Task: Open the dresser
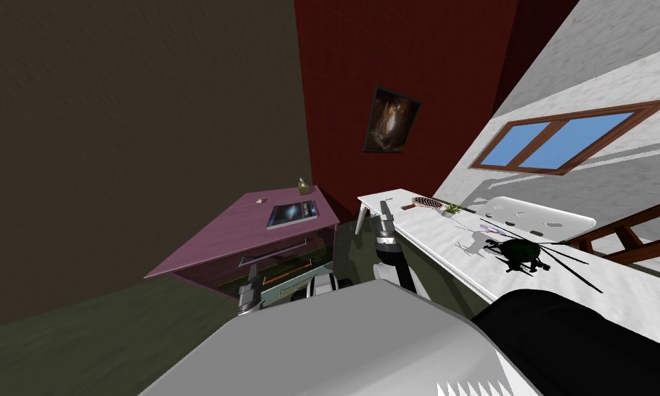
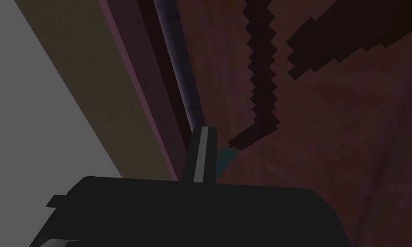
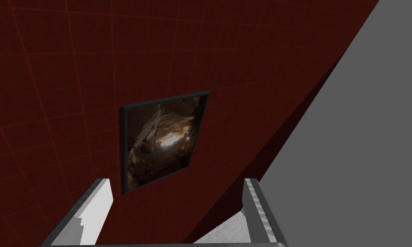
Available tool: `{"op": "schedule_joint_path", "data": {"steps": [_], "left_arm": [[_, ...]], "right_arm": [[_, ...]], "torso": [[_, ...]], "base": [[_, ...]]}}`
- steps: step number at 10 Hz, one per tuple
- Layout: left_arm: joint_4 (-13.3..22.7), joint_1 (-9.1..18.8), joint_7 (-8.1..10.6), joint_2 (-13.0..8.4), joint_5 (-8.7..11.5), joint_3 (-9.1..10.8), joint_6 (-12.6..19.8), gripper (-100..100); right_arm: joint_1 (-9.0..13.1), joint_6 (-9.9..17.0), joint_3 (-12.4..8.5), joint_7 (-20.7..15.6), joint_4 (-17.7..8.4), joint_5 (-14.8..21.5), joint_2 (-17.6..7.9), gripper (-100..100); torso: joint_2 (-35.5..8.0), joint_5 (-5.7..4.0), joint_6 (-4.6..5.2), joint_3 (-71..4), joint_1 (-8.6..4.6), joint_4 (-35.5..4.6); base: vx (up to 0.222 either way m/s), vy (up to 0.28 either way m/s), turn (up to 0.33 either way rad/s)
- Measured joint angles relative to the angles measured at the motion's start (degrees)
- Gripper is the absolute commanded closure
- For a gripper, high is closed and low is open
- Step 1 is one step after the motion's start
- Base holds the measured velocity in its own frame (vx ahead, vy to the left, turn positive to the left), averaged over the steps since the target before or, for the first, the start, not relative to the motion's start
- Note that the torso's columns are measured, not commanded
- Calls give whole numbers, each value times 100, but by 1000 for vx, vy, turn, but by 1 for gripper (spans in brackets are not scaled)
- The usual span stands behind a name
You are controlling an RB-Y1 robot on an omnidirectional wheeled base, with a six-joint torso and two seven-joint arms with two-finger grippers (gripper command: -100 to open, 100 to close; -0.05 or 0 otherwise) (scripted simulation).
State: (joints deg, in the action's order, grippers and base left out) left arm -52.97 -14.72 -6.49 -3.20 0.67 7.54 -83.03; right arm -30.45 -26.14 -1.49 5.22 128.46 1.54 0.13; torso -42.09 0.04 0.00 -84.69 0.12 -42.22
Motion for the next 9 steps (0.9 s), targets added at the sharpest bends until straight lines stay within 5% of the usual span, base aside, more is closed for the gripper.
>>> {"op": "schedule_joint_path", "data": {"steps": [3,4,9], "left_arm": [[106,-163,-38,77,-29,-32,-254,100],[113,-167,-37,78,-29,-32,-275,-100],[-23,-114,-64,-379,-32,-41,-205,-100]], "right_arm": [[1,0,1,0,0,0,1,0],[1,0,1,0,0,0,1,0],[1,0,3,0,0,0,3,0]], "torso": [[-28,-6,0,18,-18,-9],[-28,-6,1,18,-18,-10],[-21,-13,1,14,-44,-7]], "base": [[25,17,-11],[3,-16,-1],[-11,-126,2]]}}
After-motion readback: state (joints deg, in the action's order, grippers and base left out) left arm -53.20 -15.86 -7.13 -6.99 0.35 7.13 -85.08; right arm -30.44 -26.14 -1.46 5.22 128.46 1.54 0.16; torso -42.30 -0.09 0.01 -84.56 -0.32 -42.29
